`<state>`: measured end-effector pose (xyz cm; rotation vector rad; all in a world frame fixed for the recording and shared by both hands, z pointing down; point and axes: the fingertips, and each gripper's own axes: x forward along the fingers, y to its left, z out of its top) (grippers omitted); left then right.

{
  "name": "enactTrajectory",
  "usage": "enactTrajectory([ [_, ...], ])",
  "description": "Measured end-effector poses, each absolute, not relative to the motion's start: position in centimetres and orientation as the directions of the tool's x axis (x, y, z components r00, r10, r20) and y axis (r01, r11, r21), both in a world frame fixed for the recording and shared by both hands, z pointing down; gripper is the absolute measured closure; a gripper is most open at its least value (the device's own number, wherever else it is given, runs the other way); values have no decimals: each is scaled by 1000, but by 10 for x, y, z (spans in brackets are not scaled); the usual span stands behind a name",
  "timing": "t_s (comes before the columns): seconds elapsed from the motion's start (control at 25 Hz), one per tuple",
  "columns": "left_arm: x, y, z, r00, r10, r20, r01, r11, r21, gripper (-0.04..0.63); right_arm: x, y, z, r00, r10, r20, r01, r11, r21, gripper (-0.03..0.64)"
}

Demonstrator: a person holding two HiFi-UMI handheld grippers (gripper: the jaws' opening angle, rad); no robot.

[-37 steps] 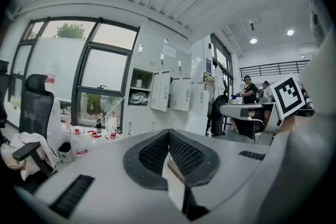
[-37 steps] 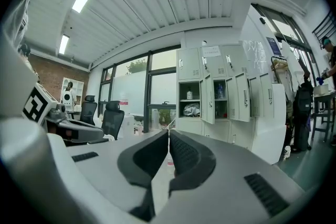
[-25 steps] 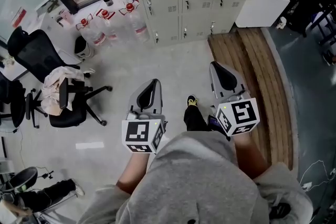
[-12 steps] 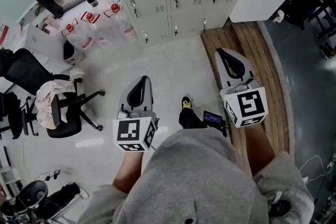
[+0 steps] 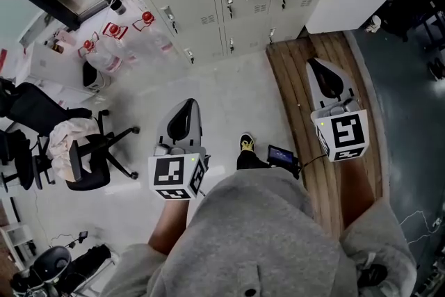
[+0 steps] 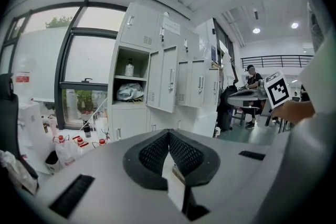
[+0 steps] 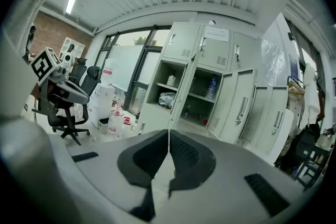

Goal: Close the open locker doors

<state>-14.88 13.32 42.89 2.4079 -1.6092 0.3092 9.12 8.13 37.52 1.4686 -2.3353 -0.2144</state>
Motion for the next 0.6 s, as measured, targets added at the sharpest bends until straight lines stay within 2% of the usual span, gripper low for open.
enactTrajectory([
  [0.6, -134, 41, 425, 323, -896, 305, -944, -326, 40, 584, 79, -8, 394, -479, -849, 223, -813, 525, 253, 585],
])
